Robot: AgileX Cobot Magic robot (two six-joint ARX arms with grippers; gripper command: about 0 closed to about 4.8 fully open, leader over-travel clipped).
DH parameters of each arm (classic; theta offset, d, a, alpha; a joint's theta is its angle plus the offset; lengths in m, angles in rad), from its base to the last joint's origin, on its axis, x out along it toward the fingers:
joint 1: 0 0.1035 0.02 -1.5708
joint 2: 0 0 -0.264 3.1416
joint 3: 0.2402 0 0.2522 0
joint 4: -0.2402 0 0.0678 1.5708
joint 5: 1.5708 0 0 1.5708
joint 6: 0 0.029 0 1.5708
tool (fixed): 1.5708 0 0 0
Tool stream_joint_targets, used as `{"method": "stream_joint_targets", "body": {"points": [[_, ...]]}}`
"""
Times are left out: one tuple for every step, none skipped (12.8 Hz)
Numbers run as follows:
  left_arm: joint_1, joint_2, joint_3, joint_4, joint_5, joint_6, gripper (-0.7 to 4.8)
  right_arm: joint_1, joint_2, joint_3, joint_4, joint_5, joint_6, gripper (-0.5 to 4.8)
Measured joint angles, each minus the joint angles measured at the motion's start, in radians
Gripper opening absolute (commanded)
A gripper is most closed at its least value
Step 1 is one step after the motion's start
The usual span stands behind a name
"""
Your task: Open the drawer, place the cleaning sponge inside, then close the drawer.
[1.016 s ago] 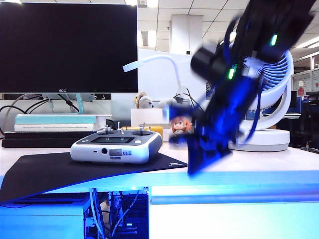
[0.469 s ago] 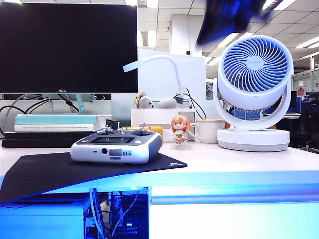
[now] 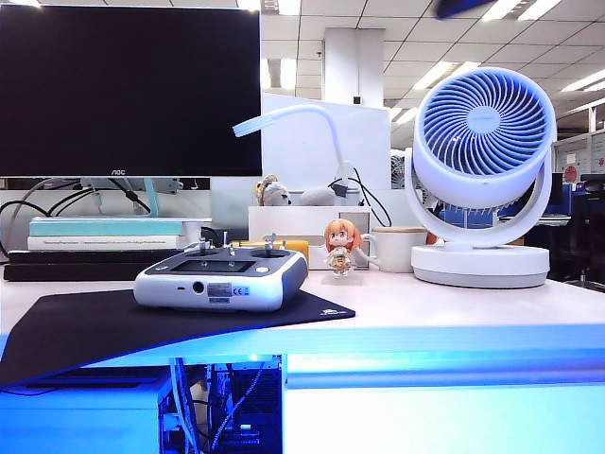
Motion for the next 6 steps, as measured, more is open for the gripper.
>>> {"method": "stream_joint_targets", "body": {"points": [[0.000,0.000,0.000,0.000,0.000,0.005,-0.06,0.003,-0.075,-0.074,0.013,0.021,0.000,-0.06],[0.000,0.000,0.000,0.001,0.000,0.011,-0.06,0.003,-0.272,-0.264,0.087,0.099,0.001,-0.06],[0.000,0.000,0.000,0.000,0.000,0.011,-0.06,0.003,-0.439,-0.449,0.088,0.144,0.002,-0.06],[0.000,0.000,0.000,0.000,0.000,0.011,-0.06,0.003,-0.491,-0.513,0.087,0.179,0.006,-0.06],[0.000,0.000,0.000,-0.002,0.000,0.011,-0.06,0.003,-0.592,-0.608,0.071,0.274,0.025,-0.06],[0.000,0.000,0.000,-0.013,0.000,0.011,-0.06,0.003,-0.706,-0.687,0.046,0.362,0.031,-0.06]]}}
